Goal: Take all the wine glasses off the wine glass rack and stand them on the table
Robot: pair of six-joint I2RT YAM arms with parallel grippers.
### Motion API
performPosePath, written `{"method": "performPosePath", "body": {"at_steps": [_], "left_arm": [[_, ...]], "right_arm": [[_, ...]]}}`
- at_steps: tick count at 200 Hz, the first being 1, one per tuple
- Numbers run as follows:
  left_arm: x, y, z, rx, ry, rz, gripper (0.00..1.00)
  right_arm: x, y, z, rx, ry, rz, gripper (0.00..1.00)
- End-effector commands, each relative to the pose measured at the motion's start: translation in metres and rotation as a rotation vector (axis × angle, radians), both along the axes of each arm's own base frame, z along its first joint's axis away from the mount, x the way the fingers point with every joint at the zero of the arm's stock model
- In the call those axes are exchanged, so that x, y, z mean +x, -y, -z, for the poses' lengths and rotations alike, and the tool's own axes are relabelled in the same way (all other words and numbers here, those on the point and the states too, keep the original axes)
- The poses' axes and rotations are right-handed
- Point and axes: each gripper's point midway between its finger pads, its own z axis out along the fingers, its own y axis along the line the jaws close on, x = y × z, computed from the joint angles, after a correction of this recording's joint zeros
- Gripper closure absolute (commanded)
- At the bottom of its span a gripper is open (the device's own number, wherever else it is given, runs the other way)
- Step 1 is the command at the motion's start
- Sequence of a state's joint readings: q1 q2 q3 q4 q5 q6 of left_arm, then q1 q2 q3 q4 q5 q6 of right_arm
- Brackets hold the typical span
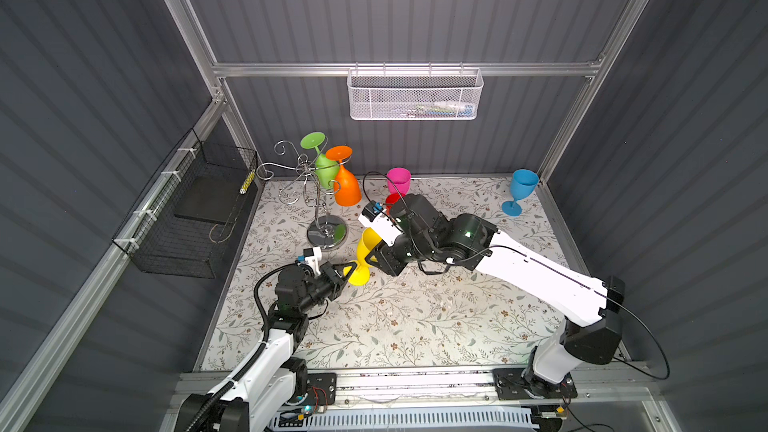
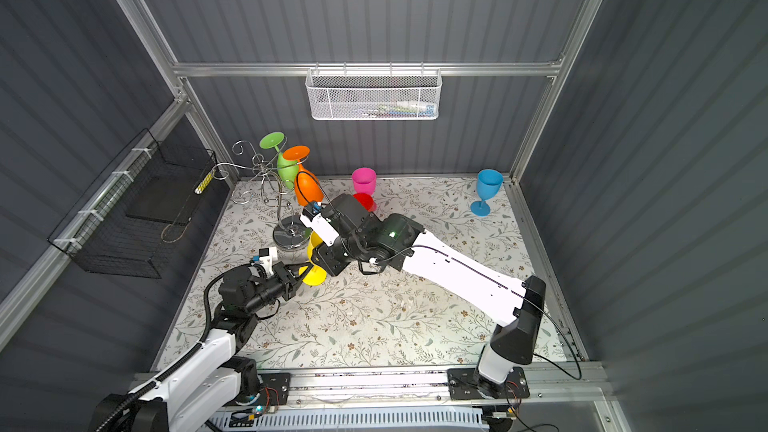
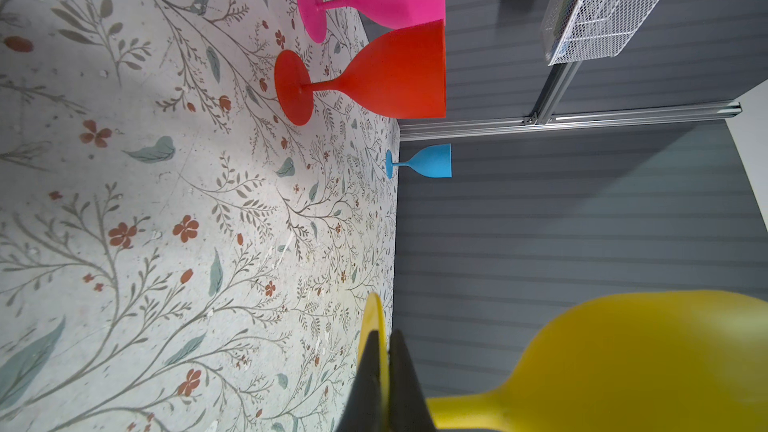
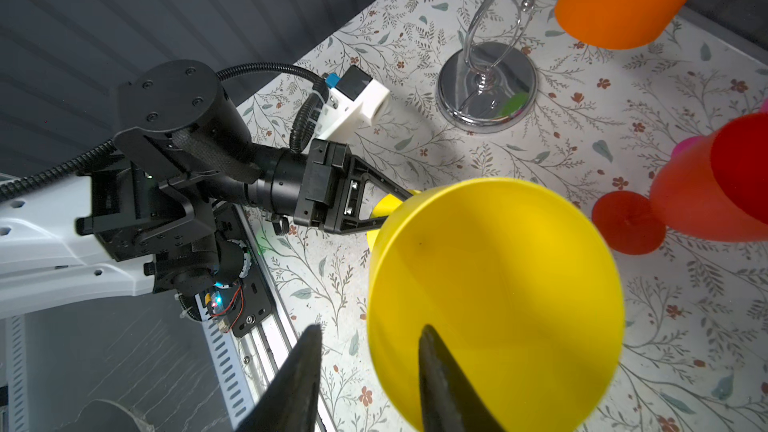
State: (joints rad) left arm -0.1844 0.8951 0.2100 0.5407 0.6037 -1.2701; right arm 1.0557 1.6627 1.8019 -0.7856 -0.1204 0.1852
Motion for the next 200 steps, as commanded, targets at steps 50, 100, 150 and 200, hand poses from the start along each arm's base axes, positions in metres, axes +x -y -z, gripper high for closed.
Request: {"method": "performPosePath", "body": {"at_steps": [50,100,150,200], "left_arm": [[-0.005,0.002,-0.008,-0.013,0.048,0.016,1.0],[-0.012,-0.001,-0.016,0.006,0.058,0.006,0.76],[-0.015,-0.008,-0.018,0.019,0.048,-0.033,0.31],[-0.017,-0.009,-0.009,0.052,0.028,-0.029,0.19]], "right_arm": [[-0.003,-0.013,0.007,-0.017,-0.005,-0.047,0.85],[-0.011,-0.017,0.003,0.002,-0.018,-0.091,1.0],[-0.016,0.0,0.003,-0.036,-0.022,-0.081,1.0],[-0.019,0.021,0.019,-0.089,-0.038,-0.028,1.0]]}}
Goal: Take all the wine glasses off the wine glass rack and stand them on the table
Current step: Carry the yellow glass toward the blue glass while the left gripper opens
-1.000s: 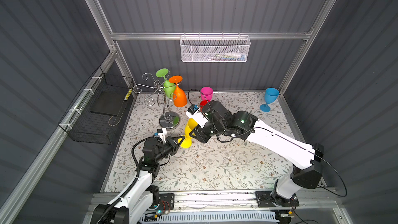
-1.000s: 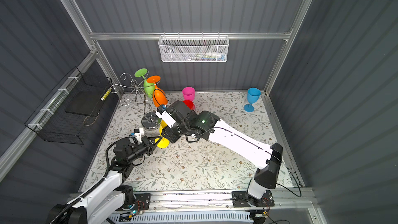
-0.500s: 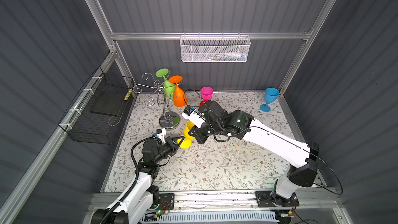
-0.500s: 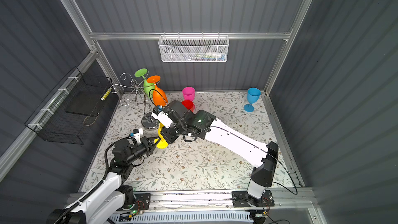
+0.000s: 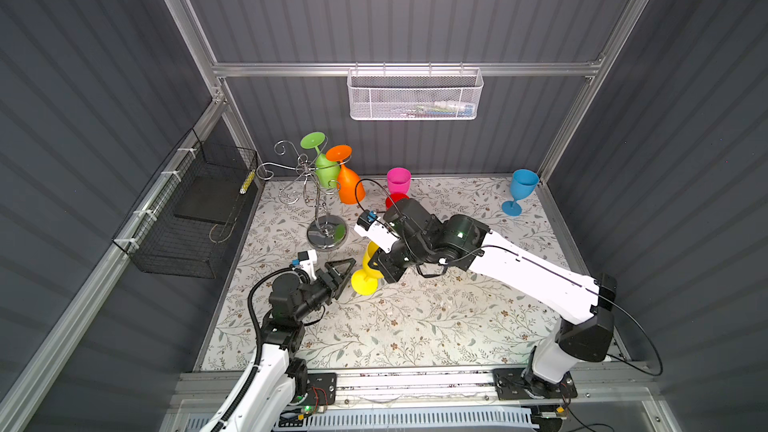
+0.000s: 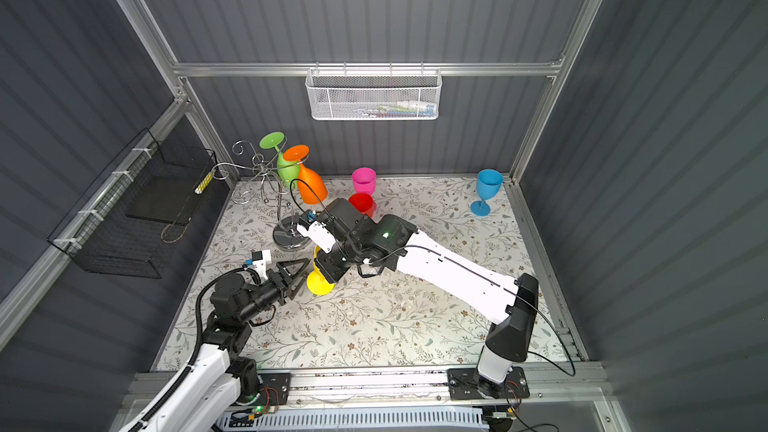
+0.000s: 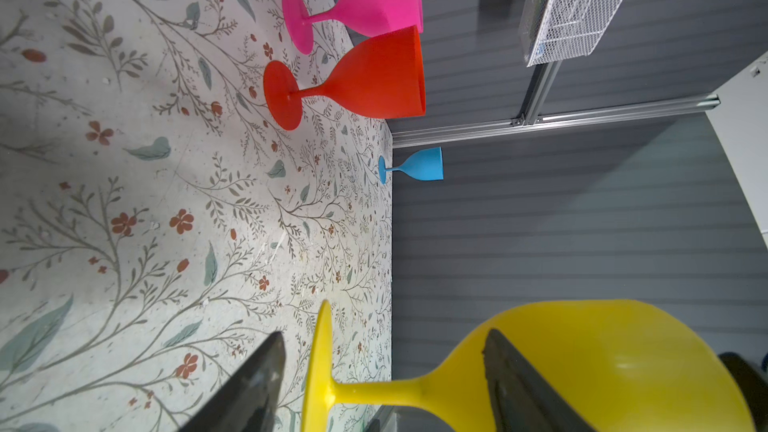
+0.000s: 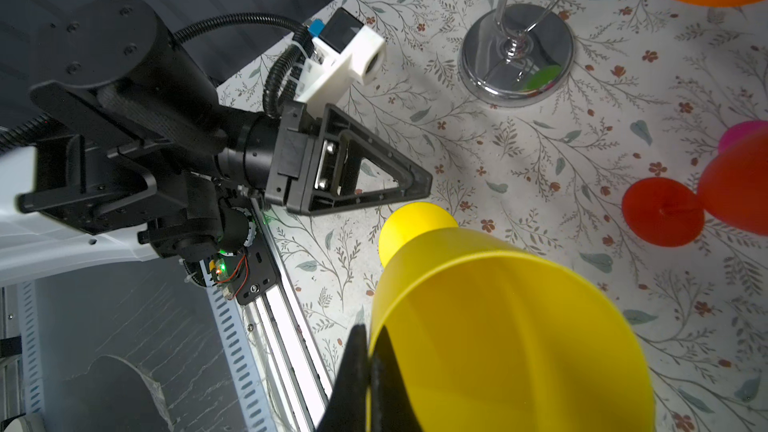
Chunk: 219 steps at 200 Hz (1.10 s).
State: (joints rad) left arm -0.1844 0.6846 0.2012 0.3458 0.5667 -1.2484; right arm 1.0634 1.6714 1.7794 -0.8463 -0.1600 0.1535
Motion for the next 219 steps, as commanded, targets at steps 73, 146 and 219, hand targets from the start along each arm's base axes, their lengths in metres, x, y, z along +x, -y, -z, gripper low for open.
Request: {"method": "performPosePath", "body": {"at_steps": [73,146,219], "left_arm": [[-0.008,-0.007,0.003,0.147,0.023,-0.004,0.0],[-0.023,-0.014,-0.011,0.297,0.045,0.03,0.0],[-0.032,-0.026,-0.028,0.427,0.104,0.016,0.0]], "right_arm": [[0.025,0.094,0.019,-0.131,-0.014,0.26,1.0],[0.127,0.21,0.034,-0.165,-0.066,0.687,1.0],[0.261,0.306,0.059,-0.229,-0.059,0.97,1.0]]}}
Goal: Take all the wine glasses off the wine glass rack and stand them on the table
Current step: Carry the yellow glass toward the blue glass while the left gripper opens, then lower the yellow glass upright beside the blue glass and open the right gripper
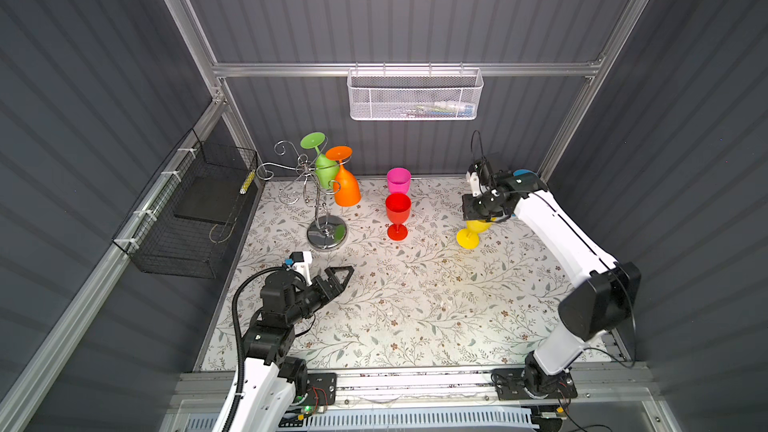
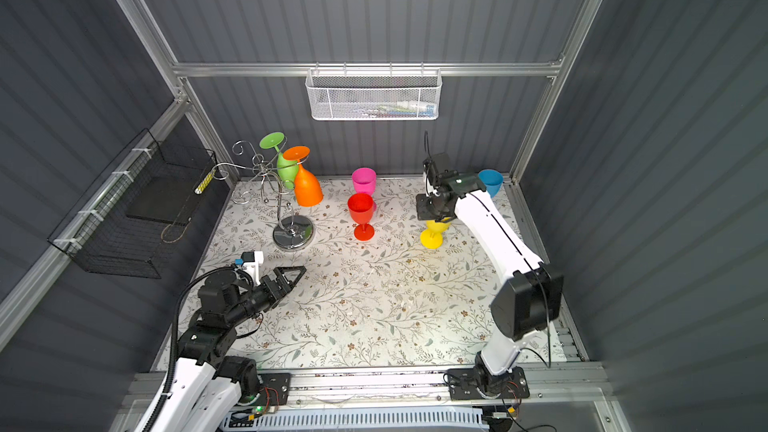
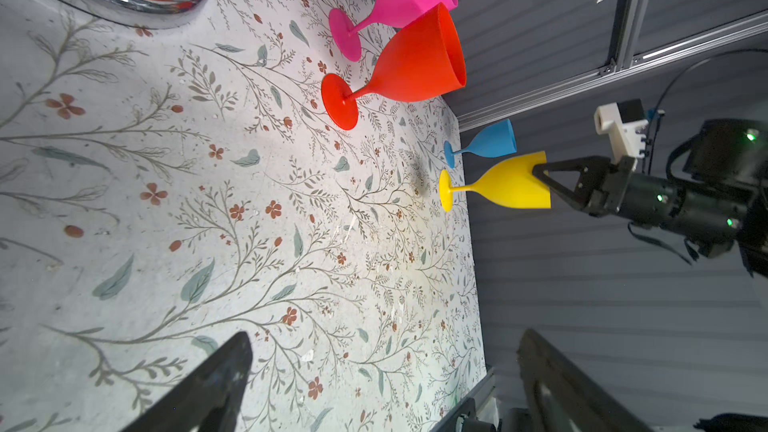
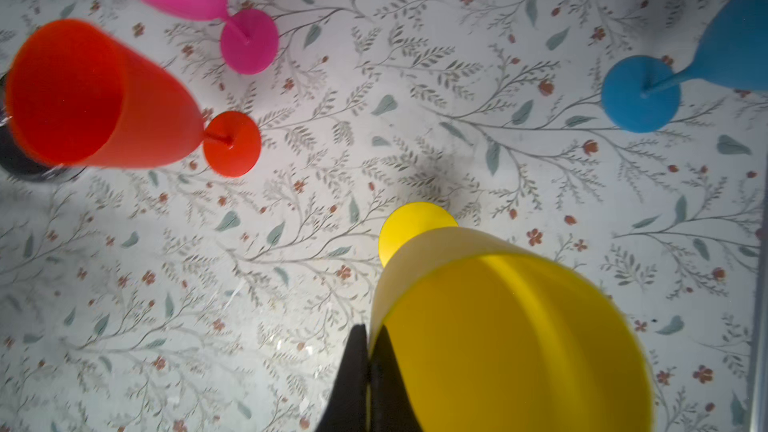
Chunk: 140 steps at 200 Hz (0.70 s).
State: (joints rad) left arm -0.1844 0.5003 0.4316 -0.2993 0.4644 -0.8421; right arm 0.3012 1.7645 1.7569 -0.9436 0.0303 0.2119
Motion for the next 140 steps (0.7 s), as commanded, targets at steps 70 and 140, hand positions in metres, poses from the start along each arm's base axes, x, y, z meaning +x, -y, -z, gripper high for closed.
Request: {"method": "performPosePath", "body": {"at_steps": [70,140], "left_arm": [[0.009,-0.001,-0.03,0.075,0.071,0.018,0.0],[0.016,-0.001,-0.026,0.07,0.066,0.005,0.0]], "right_arm": [[0.107,0.062,0.015,-0.003,0.021,0.088,1.0],[0.129,0.08,0.046,-0.016,-0.015,0.107,1.0]]}}
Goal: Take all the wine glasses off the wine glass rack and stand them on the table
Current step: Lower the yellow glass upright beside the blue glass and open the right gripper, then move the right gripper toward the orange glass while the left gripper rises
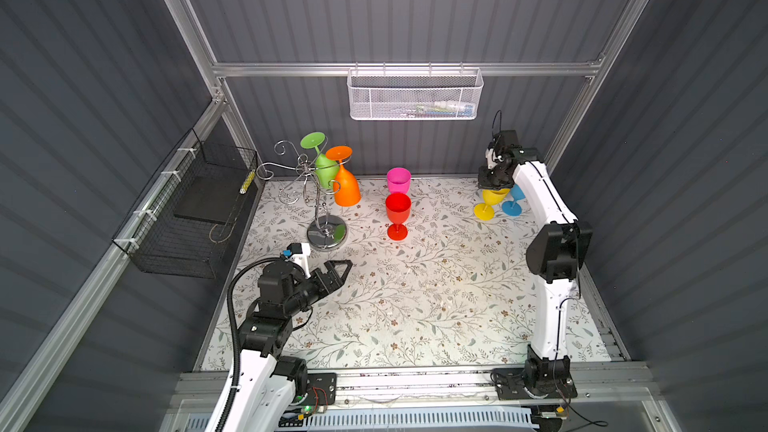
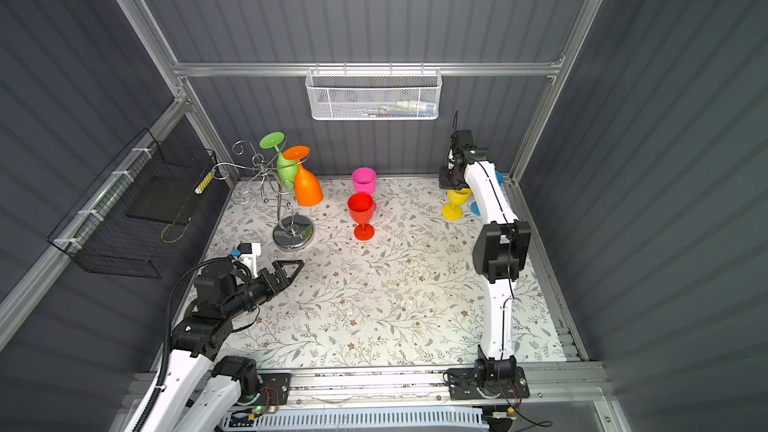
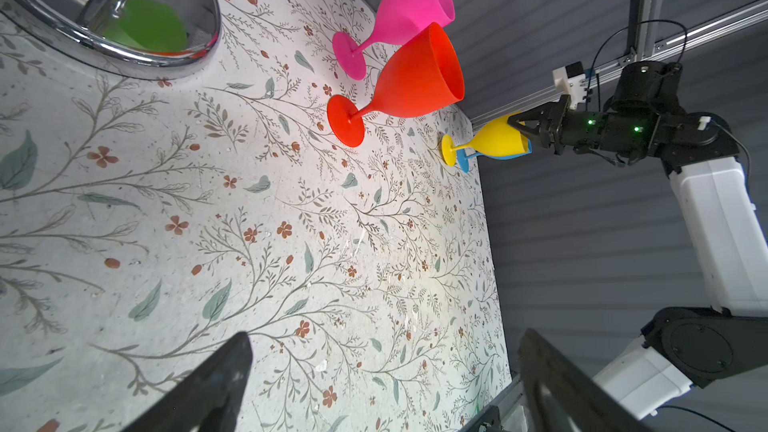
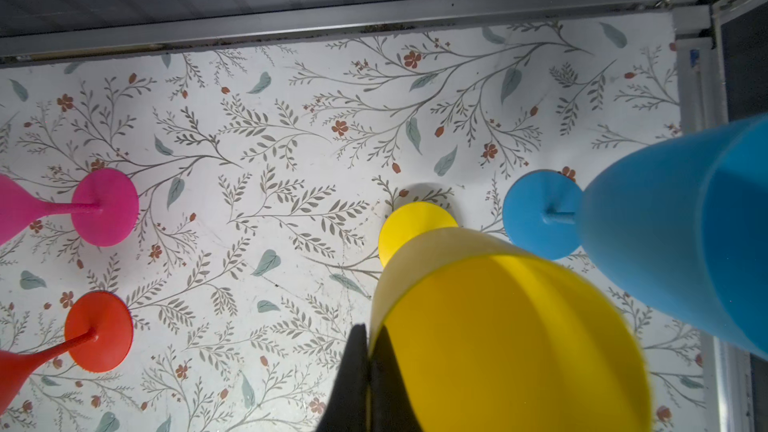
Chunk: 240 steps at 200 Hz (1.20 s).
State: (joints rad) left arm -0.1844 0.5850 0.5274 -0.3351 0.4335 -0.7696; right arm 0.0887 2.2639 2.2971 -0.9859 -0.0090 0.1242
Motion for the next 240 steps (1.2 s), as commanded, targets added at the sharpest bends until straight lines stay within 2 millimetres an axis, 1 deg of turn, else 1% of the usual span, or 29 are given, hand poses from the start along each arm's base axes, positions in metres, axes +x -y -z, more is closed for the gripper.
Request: {"method": "performPosePath", "body": {"at_steps": [1,31,66,77,96,101,118,146,157,173,189,201,205,215,227,234,240], "left_arm": [[0.005,0.001,-0.011,0.001,0.042,0.005,0.0],[0.007,0.002,-0.011,-0.007,0.042,0.001,0.0],[0.006,0.001,-0.011,-0.008,0.04,-0.001,0.0],[0.006,0.001,-0.011,-0.009,0.039,-0.004,0.0],[0.006,0.001,-0.011,-0.011,0.038,-0.006,0.0],[0.006,0.001,-0.011,-0.011,0.037,-0.006,0.0],[0.004,0.0,-0.011,-0.008,0.038,-0.006,0.0],[0.001,-0.004,-0.006,0.019,0.018,-0.024,0.0],[-0.001,-0.006,-0.005,0.027,0.014,-0.029,0.0],[-0.005,-0.009,-0.001,0.041,-0.003,-0.041,0.0],[-0.008,-0.011,0.005,0.055,-0.023,-0.046,0.0],[-0.011,-0.014,0.01,0.068,-0.045,-0.055,0.0],[-0.011,-0.015,0.012,0.073,-0.052,-0.058,0.0],[-0.013,-0.017,0.017,0.08,-0.065,-0.068,0.0],[-0.015,-0.017,0.021,0.075,-0.08,-0.074,0.0],[-0.015,-0.017,0.024,0.07,-0.085,-0.078,0.0],[-0.015,-0.017,0.026,0.066,-0.091,-0.081,0.0]], "right_arm": [[-0.002,0.005,0.001,-0.004,-0.016,-0.01,1.0],[0.001,0.011,0.007,-0.019,-0.023,-0.003,1.0],[0.002,0.011,0.009,-0.008,-0.024,-0.011,0.99],[0.002,0.011,0.009,-0.01,-0.023,-0.014,0.94],[0.002,0.012,0.005,-0.017,-0.017,-0.017,0.73],[0.002,0.012,0.004,-0.017,-0.016,-0.02,0.7],[0.002,0.011,-0.011,-0.013,0.013,-0.024,0.63],[0.001,0.007,-0.044,0.01,0.085,-0.023,0.47],[-0.001,0.005,-0.057,0.017,0.112,-0.023,0.43],[-0.007,0.001,-0.077,0.028,0.148,-0.02,0.41],[-0.015,-0.007,-0.096,0.019,0.195,-0.019,0.4],[-0.024,-0.023,-0.109,0.002,0.235,-0.044,0.37],[-0.027,-0.029,-0.117,0.004,0.256,-0.051,0.37],[-0.038,-0.045,-0.127,0.026,0.286,-0.075,0.35],[-0.049,-0.07,-0.142,0.088,0.329,-0.109,0.34],[-0.056,-0.084,-0.146,0.113,0.343,-0.123,0.33],[-0.062,-0.095,-0.155,0.131,0.363,-0.132,0.33]]}}
